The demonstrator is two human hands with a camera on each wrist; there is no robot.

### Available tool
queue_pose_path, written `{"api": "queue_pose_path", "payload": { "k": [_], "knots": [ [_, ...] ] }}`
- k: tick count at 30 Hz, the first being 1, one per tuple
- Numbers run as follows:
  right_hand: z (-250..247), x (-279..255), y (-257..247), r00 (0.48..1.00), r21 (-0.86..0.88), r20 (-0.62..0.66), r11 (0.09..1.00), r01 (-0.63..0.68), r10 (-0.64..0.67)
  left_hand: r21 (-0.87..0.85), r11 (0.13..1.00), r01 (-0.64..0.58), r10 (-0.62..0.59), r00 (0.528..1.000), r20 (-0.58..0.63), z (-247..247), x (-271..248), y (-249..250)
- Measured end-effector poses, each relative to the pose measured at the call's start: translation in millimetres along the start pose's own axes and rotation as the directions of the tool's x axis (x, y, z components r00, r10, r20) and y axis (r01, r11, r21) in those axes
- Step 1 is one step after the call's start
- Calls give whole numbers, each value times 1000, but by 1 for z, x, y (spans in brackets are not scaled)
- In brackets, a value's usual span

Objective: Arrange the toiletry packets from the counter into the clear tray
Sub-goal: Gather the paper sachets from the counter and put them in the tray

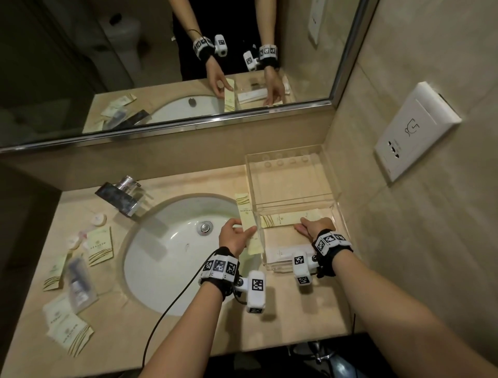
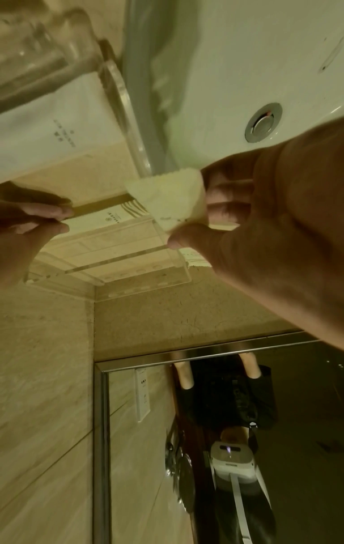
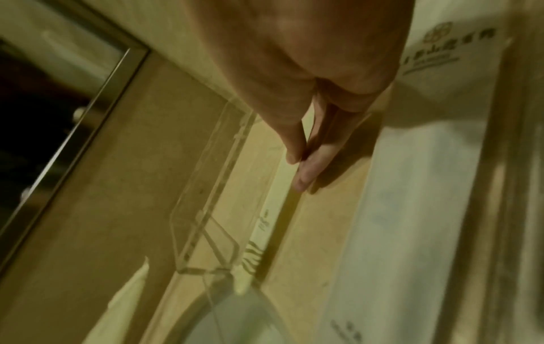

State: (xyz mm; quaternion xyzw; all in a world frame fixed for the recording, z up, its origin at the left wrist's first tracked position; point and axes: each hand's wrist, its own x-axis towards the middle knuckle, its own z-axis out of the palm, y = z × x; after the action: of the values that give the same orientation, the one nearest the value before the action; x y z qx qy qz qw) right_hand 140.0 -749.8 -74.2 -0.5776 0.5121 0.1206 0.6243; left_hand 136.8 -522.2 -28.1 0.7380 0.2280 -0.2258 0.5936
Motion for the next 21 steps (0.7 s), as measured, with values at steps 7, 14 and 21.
{"api": "queue_pose_path", "payload": {
  "k": [7,14,21],
  "knots": [
    [6,36,12,995,-48,-59,996,77,-80,-6,1000,-4,4,1000,19,5,-2,0],
    [15,18,-4,994,-14,-81,997,78,-79,20,1000,-13,12,1000,24,11,1,1],
    [11,-6,-7,956,-288,40,913,288,-289,-88,996,3,3,998,65,17,-3,9]
  ]
}}
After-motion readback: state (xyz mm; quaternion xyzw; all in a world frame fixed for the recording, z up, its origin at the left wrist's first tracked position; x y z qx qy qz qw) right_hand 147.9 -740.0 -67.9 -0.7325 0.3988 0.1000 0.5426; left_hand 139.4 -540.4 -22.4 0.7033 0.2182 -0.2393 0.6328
